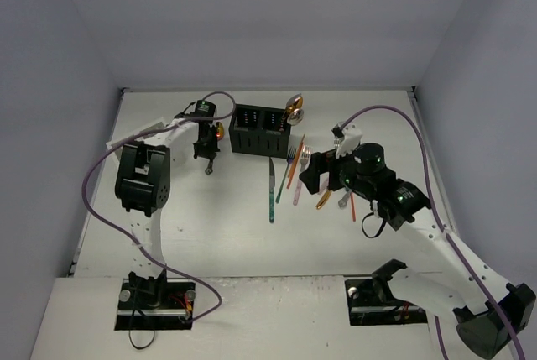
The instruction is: Sort the eating utensils into containers
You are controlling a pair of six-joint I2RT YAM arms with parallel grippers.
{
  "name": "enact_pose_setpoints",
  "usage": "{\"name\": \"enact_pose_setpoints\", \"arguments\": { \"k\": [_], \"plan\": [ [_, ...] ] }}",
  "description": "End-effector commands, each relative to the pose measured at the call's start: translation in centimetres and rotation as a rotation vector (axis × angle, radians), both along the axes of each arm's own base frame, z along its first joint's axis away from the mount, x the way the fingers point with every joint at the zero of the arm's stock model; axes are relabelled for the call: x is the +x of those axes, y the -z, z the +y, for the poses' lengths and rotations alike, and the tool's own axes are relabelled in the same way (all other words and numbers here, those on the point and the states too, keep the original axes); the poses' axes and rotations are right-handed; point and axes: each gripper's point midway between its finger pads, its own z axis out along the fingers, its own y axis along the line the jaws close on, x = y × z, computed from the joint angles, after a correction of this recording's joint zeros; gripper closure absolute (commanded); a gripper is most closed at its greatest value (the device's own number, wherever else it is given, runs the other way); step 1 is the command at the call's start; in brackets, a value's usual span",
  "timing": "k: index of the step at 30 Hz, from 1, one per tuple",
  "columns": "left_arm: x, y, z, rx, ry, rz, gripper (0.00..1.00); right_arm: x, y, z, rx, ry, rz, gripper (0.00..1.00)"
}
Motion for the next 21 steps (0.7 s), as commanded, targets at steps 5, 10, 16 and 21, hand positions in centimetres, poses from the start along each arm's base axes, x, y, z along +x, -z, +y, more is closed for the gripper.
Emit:
{"name": "enact_pose_setpoints", "arguments": {
  "k": [5, 10, 16, 21],
  "plan": [
    [-8.1, -2.6, -2.5, 0.027, 0.007, 0.08, 0.79, -0.3, -3.5, -0.3, 0.063, 0.006, -0.115, 0.0],
    [-5.9, -4.4, -3.0, 0.024, 0.023, 0.039, 0.68, -0.7, -3.7, -0.6, 0.075, 0.01, -0.123, 0.0],
    [-4.6, -4.0, -3.5, 0.023, 0.026, 0.044, 0.67, -1.1, -4.0, -0.9, 0.09, 0.02, -0.13, 0.0],
    [-4.7, -3.1, -4.4, -0.009, 0.019, 0.072, 0.67, -1.2, -4.0, -1.1, 0.094, 0.029, -0.127, 0.0]
  ]
}}
